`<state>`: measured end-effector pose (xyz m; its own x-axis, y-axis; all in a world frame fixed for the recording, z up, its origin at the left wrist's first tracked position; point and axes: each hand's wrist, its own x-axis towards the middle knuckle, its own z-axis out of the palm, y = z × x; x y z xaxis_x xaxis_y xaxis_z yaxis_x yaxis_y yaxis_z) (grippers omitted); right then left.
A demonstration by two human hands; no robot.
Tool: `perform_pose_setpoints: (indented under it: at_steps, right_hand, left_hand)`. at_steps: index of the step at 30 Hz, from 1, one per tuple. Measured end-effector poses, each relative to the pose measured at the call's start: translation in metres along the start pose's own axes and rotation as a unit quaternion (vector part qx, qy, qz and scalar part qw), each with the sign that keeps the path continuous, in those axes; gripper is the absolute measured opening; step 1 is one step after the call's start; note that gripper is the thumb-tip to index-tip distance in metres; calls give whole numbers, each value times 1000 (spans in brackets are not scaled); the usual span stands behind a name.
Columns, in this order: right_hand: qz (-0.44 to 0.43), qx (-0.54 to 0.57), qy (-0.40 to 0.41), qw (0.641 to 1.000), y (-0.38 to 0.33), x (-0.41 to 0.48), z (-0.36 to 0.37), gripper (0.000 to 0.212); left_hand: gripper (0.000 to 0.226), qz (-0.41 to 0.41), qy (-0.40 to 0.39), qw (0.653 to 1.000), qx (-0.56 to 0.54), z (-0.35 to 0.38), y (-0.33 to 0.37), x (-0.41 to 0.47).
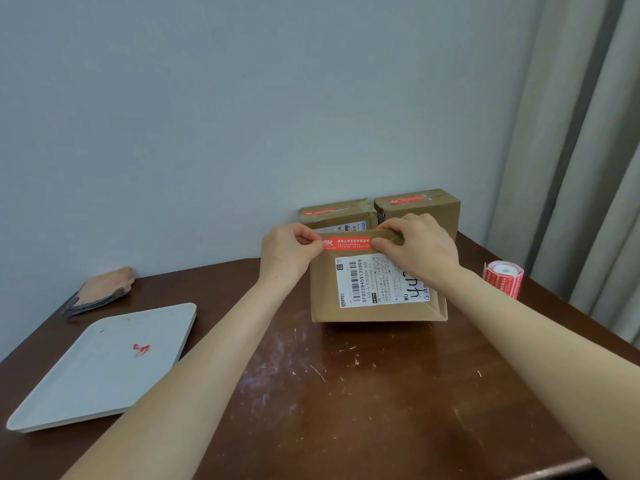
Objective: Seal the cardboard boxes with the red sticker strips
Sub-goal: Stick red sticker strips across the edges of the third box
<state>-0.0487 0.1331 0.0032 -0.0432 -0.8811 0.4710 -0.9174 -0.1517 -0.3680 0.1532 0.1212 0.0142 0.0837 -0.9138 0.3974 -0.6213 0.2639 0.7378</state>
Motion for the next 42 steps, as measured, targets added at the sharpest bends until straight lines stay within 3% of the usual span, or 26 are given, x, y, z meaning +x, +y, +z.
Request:
perform_pose_setpoints:
  at_steps: [4, 7, 21, 31, 42]
  right_hand:
    - [-1, -1, -2, 1000, 0, -1, 0, 38]
    - [-3, -2, -1, 1000, 0, -1, -1, 39]
    - [-4, -6, -1, 1000, -1, -3, -1, 40]
    - [-3, -5, -3, 1000, -1, -2, -1, 39]
    - [-6, -5, -4, 1000, 0, -2, 0, 39]
  left_hand:
    - [4, 2, -2, 1000, -4, 1, 0, 0]
    - [15, 6, 3, 1000, -8, 1, 0, -2]
    - [7, 19, 18, 999, 41, 1, -1, -2]
    - [12, -84, -57, 988, -117, -5, 4, 0]
    - [13, -101, -92, 984, -118, -11, 9, 4]
